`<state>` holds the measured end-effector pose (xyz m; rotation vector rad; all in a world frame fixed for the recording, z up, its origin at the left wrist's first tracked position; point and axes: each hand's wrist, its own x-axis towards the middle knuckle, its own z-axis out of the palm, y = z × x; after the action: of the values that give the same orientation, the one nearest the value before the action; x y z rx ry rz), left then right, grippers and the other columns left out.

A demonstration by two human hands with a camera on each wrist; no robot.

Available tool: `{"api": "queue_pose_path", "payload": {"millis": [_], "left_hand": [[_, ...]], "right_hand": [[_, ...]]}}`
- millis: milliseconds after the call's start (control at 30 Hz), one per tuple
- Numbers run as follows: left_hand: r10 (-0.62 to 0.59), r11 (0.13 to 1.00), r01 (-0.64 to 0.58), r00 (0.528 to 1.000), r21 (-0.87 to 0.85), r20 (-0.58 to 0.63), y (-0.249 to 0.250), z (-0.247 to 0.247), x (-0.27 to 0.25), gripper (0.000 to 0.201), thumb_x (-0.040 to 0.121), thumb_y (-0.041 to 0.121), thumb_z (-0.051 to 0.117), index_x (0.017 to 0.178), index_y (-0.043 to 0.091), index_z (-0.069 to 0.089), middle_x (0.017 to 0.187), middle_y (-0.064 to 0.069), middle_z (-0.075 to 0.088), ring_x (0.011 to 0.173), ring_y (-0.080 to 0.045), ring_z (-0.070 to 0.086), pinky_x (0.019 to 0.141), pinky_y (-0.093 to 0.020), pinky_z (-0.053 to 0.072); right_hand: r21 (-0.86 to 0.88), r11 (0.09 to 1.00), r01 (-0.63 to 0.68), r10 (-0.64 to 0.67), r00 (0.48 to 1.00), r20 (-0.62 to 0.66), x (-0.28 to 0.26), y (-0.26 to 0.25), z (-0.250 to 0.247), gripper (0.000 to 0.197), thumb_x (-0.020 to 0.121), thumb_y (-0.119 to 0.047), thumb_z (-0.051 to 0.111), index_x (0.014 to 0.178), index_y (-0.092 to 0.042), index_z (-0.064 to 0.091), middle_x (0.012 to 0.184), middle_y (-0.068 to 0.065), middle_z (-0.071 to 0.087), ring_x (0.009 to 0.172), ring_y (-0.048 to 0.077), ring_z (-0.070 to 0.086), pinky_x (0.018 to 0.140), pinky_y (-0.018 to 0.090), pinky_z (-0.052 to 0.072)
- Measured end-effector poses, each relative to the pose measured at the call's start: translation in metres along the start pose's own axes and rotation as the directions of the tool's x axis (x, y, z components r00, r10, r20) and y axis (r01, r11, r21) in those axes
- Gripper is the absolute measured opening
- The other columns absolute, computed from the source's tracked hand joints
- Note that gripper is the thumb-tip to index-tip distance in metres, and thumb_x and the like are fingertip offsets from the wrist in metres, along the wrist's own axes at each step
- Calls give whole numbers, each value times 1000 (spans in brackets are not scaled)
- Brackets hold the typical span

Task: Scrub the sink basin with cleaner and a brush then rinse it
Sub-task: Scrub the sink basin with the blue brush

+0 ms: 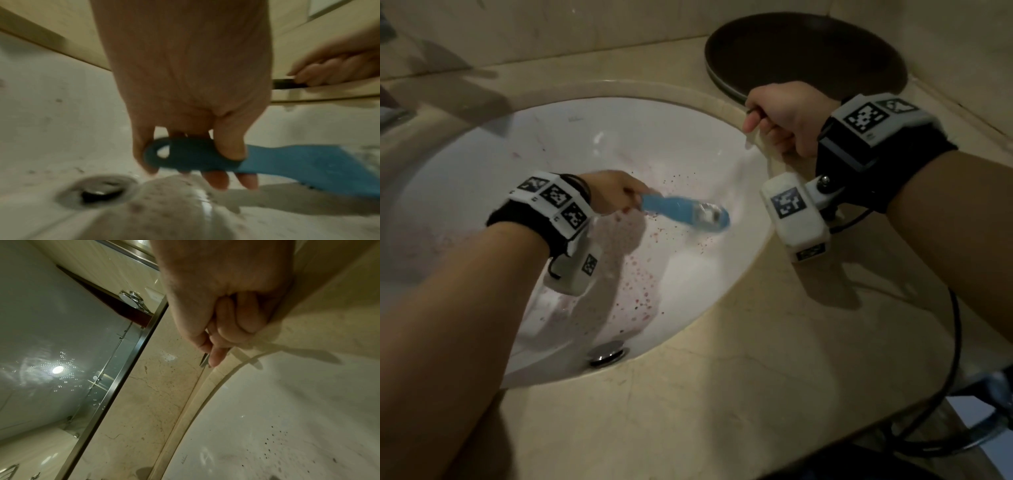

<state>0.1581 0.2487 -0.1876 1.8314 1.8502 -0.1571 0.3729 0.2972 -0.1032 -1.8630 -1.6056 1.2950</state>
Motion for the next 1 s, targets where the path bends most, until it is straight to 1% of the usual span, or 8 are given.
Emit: {"api": "queue_pose_path", "payload": {"millis": [133, 300, 433, 633, 700, 767, 867, 1000], "left_hand": [[89, 996, -83, 983, -40, 163, 35, 16, 1, 25, 94, 0, 39, 90, 14, 59, 70, 2, 55, 61, -8, 50, 58, -8, 39], [-75, 984, 90, 992, 151, -102, 17, 4, 0, 28, 99, 12, 35, 114, 7, 58, 106, -10, 61, 88, -20, 46, 78, -24, 32], [-234, 950, 249, 967, 190, -98, 3, 0, -3, 32, 99, 7, 32, 124, 2, 52, 123, -17, 57, 108, -31, 54, 81, -31, 38], [-96, 995, 96, 995, 29, 27, 20, 8, -2, 23, 100, 17, 36, 86, 19, 55, 66, 7, 50, 61, -8, 45, 79, -23, 30], [-40, 999, 40, 997, 14, 59, 27, 12, -2, 30, 100, 19, 38, 73, 17, 50, 65, 4, 48, 59, -10, 42, 65, -20, 34], [-51, 999, 51, 998, 5, 38, 27, 13, -1, 28, 100, 20, 39, 81, 15, 58, 75, 0, 52, 73, -17, 47, 60, -16, 34], [-199, 974, 203, 979, 105, -46, 16, 7, -3, 30, 101, 26, 37, 111, 13, 62, 96, -2, 55, 89, -19, 49, 78, -25, 40], [-173, 985, 175, 982, -10, 76, 9, -1, -5, 33, 96, 17, 44, 66, 13, 55, 63, 0, 52, 57, -12, 46, 68, -22, 38]], "right_hand": [[-16, 1000, -16, 16, 1000, -7, 0, -1, 0, 36, 91, -25, 41, 57, -17, 53, 39, -8, 32, 34, 7, 25, 38, 21, 22], [-7, 1000, -14, 14, 1000, -10, 1, 0, 0, 36, 90, -23, 41, 56, -17, 53, 35, -9, 31, 25, 6, 23, 32, 13, 19], [5, 1000, -14, 14, 1000, -1, -1, 1, -1, 34, 88, -24, 42, 57, -18, 53, 35, -9, 31, 30, 7, 24, 39, 21, 22], [5, 1000, 10, -10, 1000, 0, -3, 2, -2, 33, 90, -23, 41, 60, -17, 54, 41, -9, 32, 29, 5, 25, 34, 15, 22], [-7, 1000, 15, -15, 1000, 8, -4, 2, -3, 33, 91, -23, 40, 62, -17, 54, 47, -8, 32, 33, 6, 26, 35, 16, 24], [0, 1000, 17, -17, 1000, 12, -3, 3, -3, 34, 91, -23, 40, 61, -17, 55, 47, -7, 32, 29, 5, 25, 33, 12, 22], [9, 1000, 6, -6, 1000, 12, -1, 2, -3, 34, 91, -24, 41, 60, -16, 55, 45, -7, 32, 25, 5, 24, 32, 9, 20], [5, 1000, 2, -2, 1000, 22, 0, 2, -3, 34, 90, -26, 42, 60, -18, 55, 44, -8, 32, 30, 6, 26, 35, 19, 23]]}}
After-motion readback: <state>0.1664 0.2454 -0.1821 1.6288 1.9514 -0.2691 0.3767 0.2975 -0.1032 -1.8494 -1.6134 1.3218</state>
